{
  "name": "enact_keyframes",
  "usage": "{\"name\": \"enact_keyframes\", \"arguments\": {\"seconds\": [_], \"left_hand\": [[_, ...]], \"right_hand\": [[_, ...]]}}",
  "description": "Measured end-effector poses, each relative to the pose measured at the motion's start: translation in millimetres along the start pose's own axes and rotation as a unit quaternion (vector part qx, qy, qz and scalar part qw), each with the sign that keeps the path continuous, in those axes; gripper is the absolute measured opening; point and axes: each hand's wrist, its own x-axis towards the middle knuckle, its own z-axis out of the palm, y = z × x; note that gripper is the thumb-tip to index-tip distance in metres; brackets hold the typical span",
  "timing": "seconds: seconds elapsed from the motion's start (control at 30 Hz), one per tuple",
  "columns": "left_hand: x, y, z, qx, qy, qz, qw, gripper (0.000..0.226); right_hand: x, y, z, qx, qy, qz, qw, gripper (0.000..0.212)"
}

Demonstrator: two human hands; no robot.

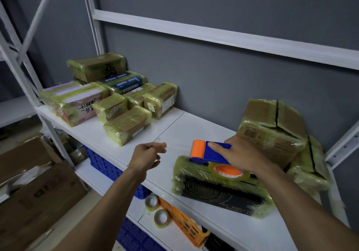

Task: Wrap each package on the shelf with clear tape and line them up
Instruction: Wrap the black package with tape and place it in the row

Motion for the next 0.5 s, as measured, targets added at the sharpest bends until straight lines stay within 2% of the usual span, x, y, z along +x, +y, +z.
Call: {"name": "enact_keyframes", "arguments": {"seconds": [0.1, 0.23, 0.5], "left_hand": [[2.1, -6.7, 0.4, -0.007, 0.024, 0.006, 1.000, 0.030], [6.1, -15.5, 0.5, 0.000, 0.058, 0.031, 0.998, 0.026], [12.7, -31.0, -12.5, -0.043, 0.076, 0.003, 0.996, 0.023]], "right_hand": [[3.0, -2.4, 2.1, -0.020, 0.002, 0.009, 1.000, 0.075], [4.7, -8.7, 1.4, -0.016, 0.007, 0.012, 1.000, 0.079], [2.1, -15.7, -0.8, -0.009, -0.021, 0.037, 0.999, 0.075]]}}
